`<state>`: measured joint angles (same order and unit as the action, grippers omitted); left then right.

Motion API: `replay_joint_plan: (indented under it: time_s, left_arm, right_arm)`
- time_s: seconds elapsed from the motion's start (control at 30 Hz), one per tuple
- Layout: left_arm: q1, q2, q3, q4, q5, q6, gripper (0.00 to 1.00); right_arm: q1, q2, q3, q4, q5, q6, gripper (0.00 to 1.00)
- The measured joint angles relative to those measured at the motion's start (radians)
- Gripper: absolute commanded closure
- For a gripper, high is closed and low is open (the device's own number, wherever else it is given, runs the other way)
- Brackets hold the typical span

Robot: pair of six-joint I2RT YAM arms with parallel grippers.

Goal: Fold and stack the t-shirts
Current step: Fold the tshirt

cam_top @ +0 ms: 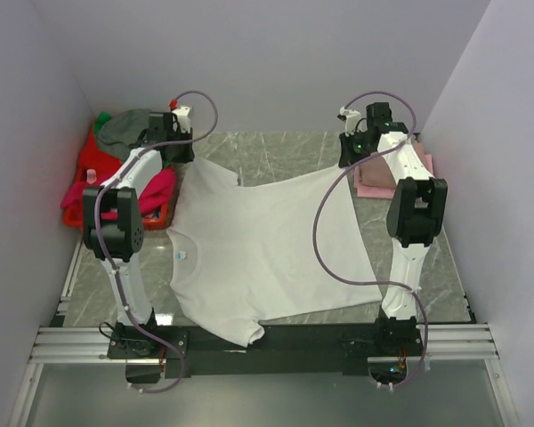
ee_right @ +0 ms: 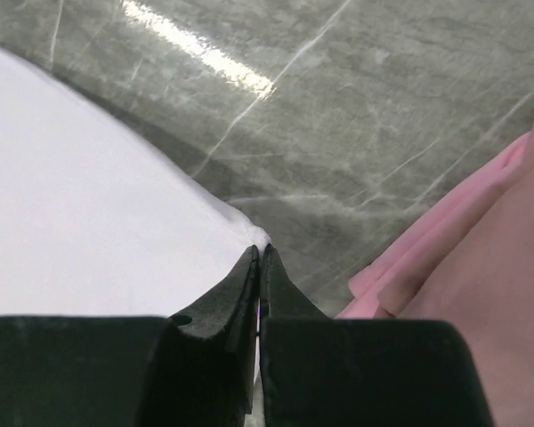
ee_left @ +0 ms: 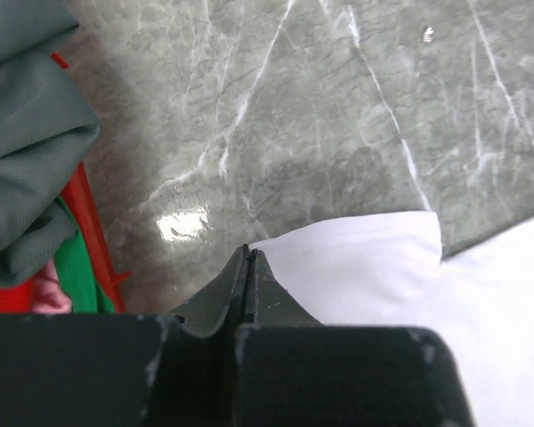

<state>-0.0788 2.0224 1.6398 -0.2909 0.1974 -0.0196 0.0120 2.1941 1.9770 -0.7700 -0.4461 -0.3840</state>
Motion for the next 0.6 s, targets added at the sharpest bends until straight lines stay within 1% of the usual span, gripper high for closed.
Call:
replay_joint_plan:
  time_s: [0.37,0.6]
  left_arm:
    - [0.000,-0.119,-0.153,0.016,0.031,-0.019,1.00]
    - [0.000,-0.225,-0.219,0.016,0.074,-0.049,1.00]
  right_arm:
    - [-0.026,-0.021,-0.170,0.027,-0.045,-0.026,1.00]
    - [-0.064,-0.042,-0.216,0.046,-0.053,-0.045,1.00]
